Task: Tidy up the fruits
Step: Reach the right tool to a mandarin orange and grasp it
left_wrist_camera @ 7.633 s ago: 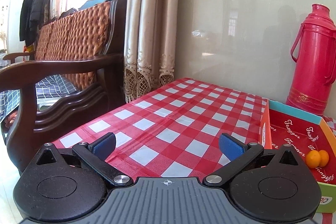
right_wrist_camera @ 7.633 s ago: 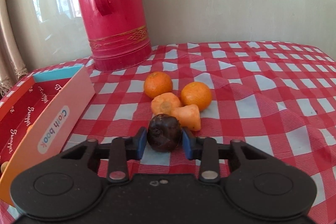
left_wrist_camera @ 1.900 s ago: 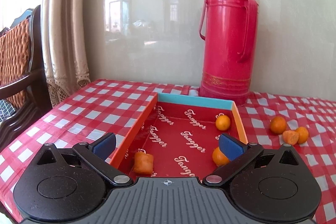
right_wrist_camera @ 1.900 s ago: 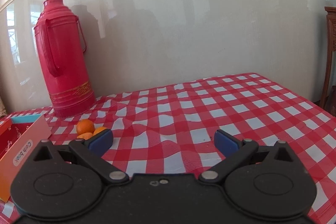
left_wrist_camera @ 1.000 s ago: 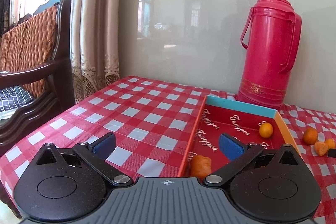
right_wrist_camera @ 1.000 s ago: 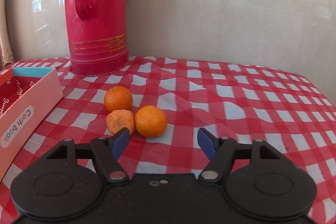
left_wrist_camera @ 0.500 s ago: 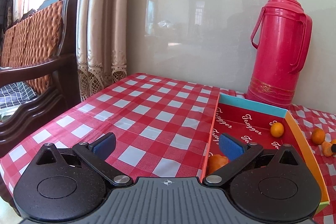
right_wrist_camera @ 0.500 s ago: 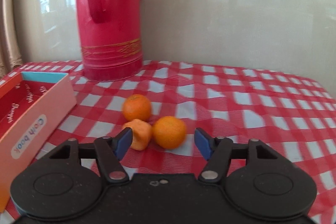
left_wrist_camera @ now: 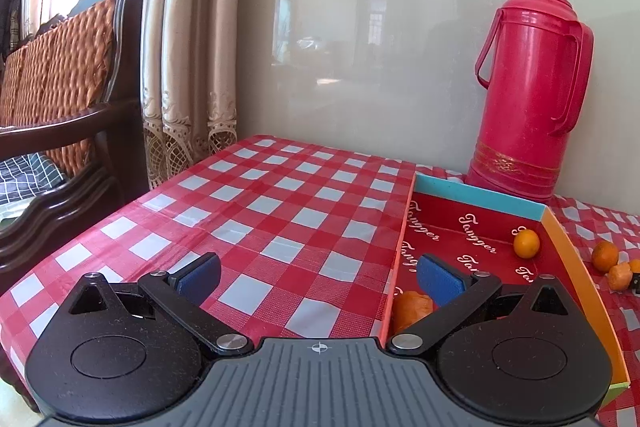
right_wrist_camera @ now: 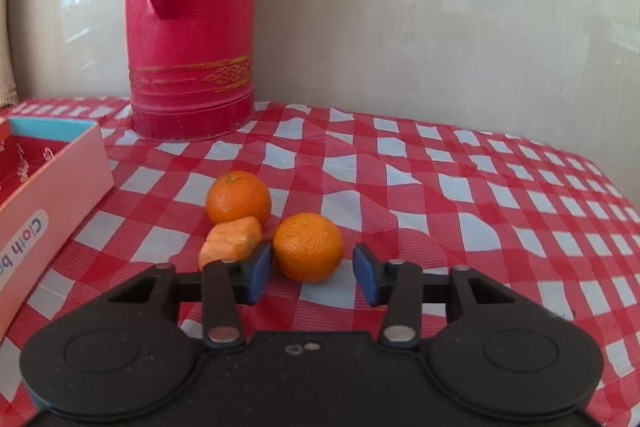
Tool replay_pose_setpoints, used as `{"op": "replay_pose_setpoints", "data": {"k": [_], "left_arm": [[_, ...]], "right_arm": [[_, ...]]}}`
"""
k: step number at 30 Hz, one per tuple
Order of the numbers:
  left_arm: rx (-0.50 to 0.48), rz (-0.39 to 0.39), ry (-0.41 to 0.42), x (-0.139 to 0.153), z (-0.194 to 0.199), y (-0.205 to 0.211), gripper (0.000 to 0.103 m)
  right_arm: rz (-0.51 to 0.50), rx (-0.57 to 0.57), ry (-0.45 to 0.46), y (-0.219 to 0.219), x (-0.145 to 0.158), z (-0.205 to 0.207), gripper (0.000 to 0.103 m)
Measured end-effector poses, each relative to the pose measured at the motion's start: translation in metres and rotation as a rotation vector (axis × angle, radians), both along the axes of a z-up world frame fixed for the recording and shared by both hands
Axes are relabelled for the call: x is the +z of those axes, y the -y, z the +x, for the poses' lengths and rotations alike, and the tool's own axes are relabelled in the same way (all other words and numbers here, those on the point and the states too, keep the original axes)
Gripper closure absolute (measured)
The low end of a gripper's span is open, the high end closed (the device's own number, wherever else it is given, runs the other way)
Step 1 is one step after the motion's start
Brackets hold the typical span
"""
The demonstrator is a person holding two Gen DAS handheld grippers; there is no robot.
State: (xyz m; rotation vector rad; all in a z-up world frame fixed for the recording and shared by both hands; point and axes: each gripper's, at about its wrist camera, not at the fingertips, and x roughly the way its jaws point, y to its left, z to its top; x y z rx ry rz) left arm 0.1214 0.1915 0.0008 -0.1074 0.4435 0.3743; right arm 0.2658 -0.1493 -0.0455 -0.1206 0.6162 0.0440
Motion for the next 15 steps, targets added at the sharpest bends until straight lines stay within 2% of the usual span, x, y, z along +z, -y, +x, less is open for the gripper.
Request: {"op": "replay_pose_setpoints", "data": {"k": [1, 3, 6, 15], "left_arm": [[-0.001, 0.003, 0.0, 0.0, 0.0, 0.0, 0.0], [-0.002, 0.007, -0.001, 0.0, 0.0, 0.0, 0.0], [0.004, 0.004, 0.002, 0.001, -0.001, -0.001, 0.0], [0.016, 0.02, -0.001, 0.005, -0.01, -0.002, 0.0]], "right_arm": [[0.004, -0.001, 0.002, 0.0, 0.0, 0.001, 0.066], [0.03, 0.008, -0.007, 0.003, 0.0, 0.002, 0.073], [0.095, 0.009, -0.014, 0.012, 0.004, 0.0, 0.073], [0.102, 0.015, 0.017, 0.01, 0.026, -0.026, 0.073]]}}
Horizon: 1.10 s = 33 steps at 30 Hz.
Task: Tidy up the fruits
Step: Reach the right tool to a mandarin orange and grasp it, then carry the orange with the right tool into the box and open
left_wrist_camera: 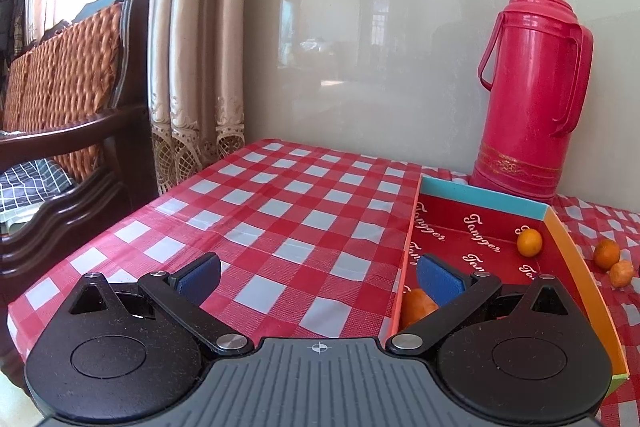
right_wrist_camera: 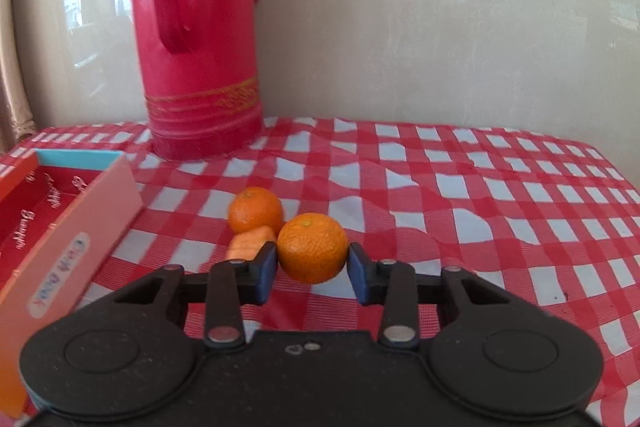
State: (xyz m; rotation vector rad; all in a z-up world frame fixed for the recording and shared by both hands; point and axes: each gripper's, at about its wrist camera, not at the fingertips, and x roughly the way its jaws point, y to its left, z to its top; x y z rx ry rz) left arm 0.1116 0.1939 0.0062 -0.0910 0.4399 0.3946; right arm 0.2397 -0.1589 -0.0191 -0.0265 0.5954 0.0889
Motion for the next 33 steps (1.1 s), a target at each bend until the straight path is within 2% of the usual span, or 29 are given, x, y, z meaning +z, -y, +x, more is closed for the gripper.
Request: {"op": "replay_pose_setpoints", "data": {"k": [11, 17, 23, 24, 25, 26, 27, 29, 33], "left_arm": [[0.052, 0.025, -0.025, 0.008, -0.021, -0.02, 0.0], [0.092, 0.022, -0.029, 0.009, -0.031, -0.039, 0.0], [0.103, 0.021, -0.052, 0.005, -0.033, -0.049, 0.0], [0.104, 0.024, -0.048, 0.005, -0.034, -0.05, 0.0], [0.105, 0.026, -0.047, 0.005, -0.035, -0.051, 0.0], [0.106, 0.027, -0.047, 0.005, -0.035, -0.051, 0.0], [0.108, 0.025, -0.046, 0.005, -0.036, -0.052, 0.0], [0.109, 0.02, -0.049, 0.004, -0.036, -0.054, 0.0], [0.104, 0.018, -0.047, 0.005, -0.036, -0.053, 0.0]], "right_arm": [[0.027, 0.143, 0.035, -0.061, 0.027, -0.024, 0.073], [0.034, 0.243, 0.035, -0.103, 0.03, -0.034, 0.073], [-0.009, 0.365, 0.036, -0.151, 0.025, -0.05, 0.071], [-0.013, 0.373, 0.043, -0.156, 0.023, -0.051, 0.068], [-0.017, 0.374, 0.066, -0.159, 0.023, -0.054, 0.047], [-0.022, 0.368, 0.107, -0.159, 0.025, -0.059, 0.013], [-0.023, 0.351, 0.159, -0.158, 0.026, -0.063, 0.005], [-0.016, 0.327, 0.24, -0.154, 0.032, -0.068, 0.006], [0.002, 0.263, 0.274, -0.137, 0.038, -0.064, 0.006]]}}
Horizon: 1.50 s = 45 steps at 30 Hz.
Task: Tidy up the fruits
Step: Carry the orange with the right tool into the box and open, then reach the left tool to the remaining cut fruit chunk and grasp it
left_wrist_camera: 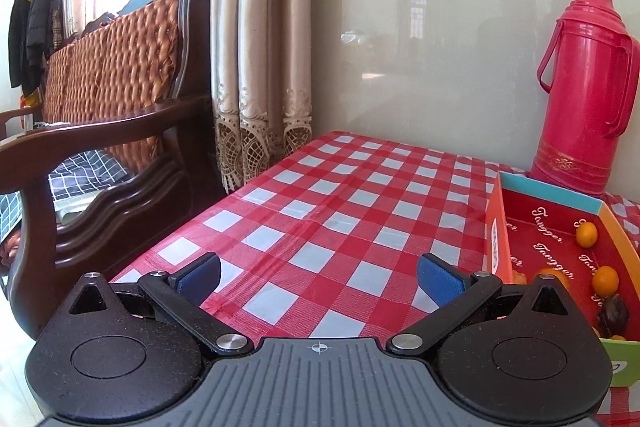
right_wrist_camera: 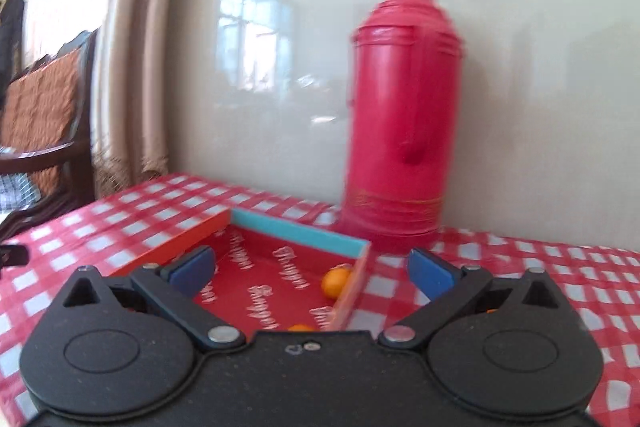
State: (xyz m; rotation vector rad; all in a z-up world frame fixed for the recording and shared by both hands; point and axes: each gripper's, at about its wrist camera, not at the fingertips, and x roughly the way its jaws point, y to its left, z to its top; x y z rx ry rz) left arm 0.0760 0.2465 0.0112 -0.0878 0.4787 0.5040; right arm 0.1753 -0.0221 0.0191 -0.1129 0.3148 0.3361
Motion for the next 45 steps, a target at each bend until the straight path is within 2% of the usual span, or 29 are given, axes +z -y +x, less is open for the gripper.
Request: {"op": "replay_pose_setpoints", "data": {"k": [6, 15, 25, 31, 36, 45], "left_arm": [[-0.02, 0.001, 0.005, 0.002, 0.003, 0.012, 0.0], [-0.101, 0.016, 0.014, 0.008, 0.02, 0.055, 0.0], [-0.247, 0.0, 0.026, 0.011, 0.051, 0.131, 0.0], [-0.359, 0.004, 0.028, 0.01, 0.071, 0.193, 0.0], [-0.454, 0.015, 0.015, 0.005, 0.086, 0.243, 0.0], [-0.52, -0.002, -0.022, -0.009, 0.119, 0.301, 0.0]], "right_arm": [[0.091, -0.113, -0.054, 0.044, 0.001, 0.013, 0.006], [0.197, -0.286, -0.036, 0.129, 0.007, 0.009, 0.006], [0.187, -0.373, -0.028, 0.191, 0.007, -0.003, 0.006], [0.182, -0.425, -0.026, 0.224, 0.004, -0.011, 0.006], [0.134, -0.474, -0.05, 0.245, -0.004, -0.011, 0.006], [0.072, -0.572, -0.053, 0.29, -0.016, -0.015, 0.006]]}}
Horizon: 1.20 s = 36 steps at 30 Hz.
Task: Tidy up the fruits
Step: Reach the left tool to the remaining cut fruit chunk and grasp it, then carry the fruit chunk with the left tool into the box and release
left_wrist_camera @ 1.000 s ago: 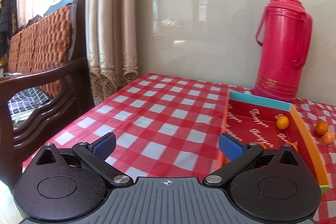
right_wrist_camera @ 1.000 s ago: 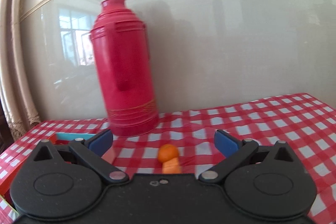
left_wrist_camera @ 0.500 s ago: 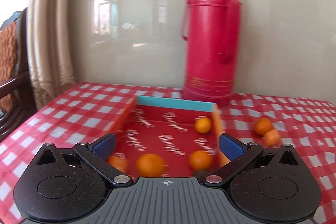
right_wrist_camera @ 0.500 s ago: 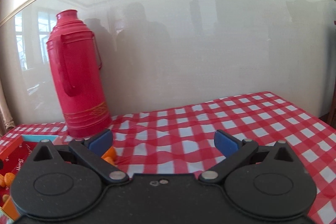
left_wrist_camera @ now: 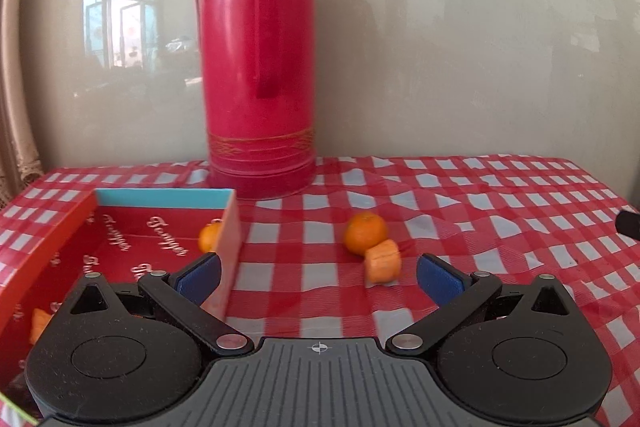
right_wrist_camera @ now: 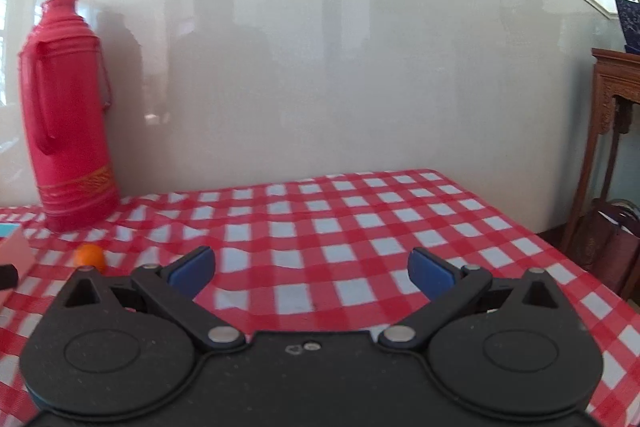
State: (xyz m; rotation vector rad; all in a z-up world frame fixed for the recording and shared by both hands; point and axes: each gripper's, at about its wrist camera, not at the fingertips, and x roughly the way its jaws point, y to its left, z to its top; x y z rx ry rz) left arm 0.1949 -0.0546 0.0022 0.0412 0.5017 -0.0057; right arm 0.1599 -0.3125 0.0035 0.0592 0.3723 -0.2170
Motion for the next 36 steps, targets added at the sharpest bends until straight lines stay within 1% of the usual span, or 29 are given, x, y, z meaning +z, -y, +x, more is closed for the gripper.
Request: {"op": "replay_pose_setpoints", "data": {"k": [4, 7, 12, 13, 14, 15, 16, 17, 18, 20, 21, 22, 23, 28, 36], "left_arm": [[-0.008, 0.008, -0.02, -0.007, 0.016, 0.018, 0.0], [-0.011, 0.001, -0.045, -0.015, 0.03, 0.026, 0.0], [-0.02, 0.048, -0.079, -0.028, 0.053, 0.045, 0.001], [-0.021, 0.057, -0.084, -0.03, 0.056, 0.048, 0.002], [-0.023, 0.058, -0.089, -0.031, 0.059, 0.049, 0.006], [-0.024, 0.055, -0.099, -0.033, 0.062, 0.05, 0.016], [-0.025, 0.045, -0.114, -0.035, 0.065, 0.05, 0.021], [-0.026, 0.041, -0.13, -0.038, 0.069, 0.05, 0.024], [-0.025, 0.044, -0.142, -0.04, 0.072, 0.053, 0.03], [-0.025, 0.051, -0.164, -0.046, 0.076, 0.053, 0.047], [-0.032, 0.045, -0.163, -0.047, 0.076, 0.052, 0.059], [-0.041, 0.041, -0.163, -0.048, 0.076, 0.051, 0.075], [-0.047, 0.041, -0.165, -0.048, 0.075, 0.052, 0.077], [-0.064, 0.043, -0.14, -0.041, 0.066, 0.052, 0.077], [-0.075, 0.044, -0.072, -0.008, 0.037, 0.034, 0.077]], "right_arm": [[0.043, -0.051, -0.015, 0.025, -0.007, -0.001, 0.006], [0.047, -0.07, -0.02, 0.036, -0.011, -0.002, 0.006], [0.045, -0.088, -0.035, 0.043, -0.016, 0.002, 0.006], [0.046, -0.092, -0.037, 0.045, -0.017, 0.004, 0.006], [0.049, -0.096, -0.039, 0.047, -0.018, 0.005, 0.006], [0.052, -0.103, -0.043, 0.048, -0.019, 0.006, 0.006], [0.056, -0.111, -0.045, 0.05, -0.02, 0.008, 0.006], [0.063, -0.116, -0.045, 0.051, -0.02, 0.008, 0.006], [0.068, -0.12, -0.045, 0.053, -0.021, 0.009, 0.006], [0.072, -0.128, -0.044, 0.055, -0.021, 0.01, 0.006], [0.074, -0.129, -0.043, 0.055, -0.021, 0.01, 0.006], [0.076, -0.13, -0.044, 0.056, -0.021, 0.01, 0.006], [0.08, -0.132, -0.045, 0.056, -0.022, 0.011, 0.006], [0.107, -0.145, -0.04, 0.06, -0.02, 0.008, 0.006], [0.144, -0.146, -0.045, 0.06, -0.02, 0.005, 0.006]]}}
